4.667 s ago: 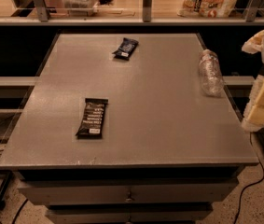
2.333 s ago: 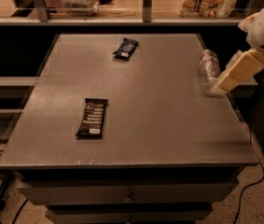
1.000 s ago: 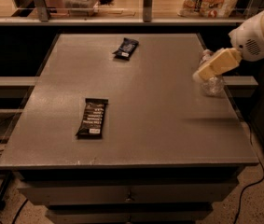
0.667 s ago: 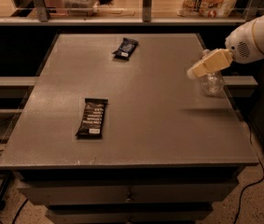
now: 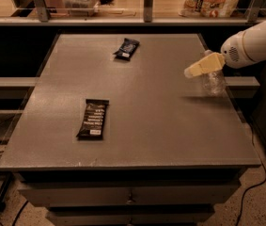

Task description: Move water bottle near rxbar chocolate

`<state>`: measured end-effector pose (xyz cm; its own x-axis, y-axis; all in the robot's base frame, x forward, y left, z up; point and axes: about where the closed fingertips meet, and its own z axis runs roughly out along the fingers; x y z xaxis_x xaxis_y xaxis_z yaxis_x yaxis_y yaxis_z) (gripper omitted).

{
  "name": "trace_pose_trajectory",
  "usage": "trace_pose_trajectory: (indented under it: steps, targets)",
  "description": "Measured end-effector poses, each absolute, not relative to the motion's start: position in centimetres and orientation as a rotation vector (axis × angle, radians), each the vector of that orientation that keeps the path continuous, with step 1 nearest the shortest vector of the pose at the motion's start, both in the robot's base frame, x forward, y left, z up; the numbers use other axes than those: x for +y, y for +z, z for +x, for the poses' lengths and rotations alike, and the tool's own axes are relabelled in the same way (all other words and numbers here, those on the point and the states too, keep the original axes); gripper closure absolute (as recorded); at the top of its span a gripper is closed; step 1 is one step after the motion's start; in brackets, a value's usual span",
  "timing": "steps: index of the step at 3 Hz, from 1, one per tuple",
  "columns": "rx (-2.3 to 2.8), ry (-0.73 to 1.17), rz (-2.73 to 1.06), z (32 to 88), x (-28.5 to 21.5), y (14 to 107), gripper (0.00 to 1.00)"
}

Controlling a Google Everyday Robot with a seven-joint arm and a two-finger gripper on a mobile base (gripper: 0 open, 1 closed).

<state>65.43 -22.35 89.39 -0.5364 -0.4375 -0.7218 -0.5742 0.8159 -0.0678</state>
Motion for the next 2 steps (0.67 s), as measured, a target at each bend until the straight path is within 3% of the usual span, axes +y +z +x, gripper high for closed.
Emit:
trace_pose_trajectory:
  steps: [2]
  targets:
    - [2.324, 0.201, -0.654, 65.5, -24.4, 86.3, 0.42]
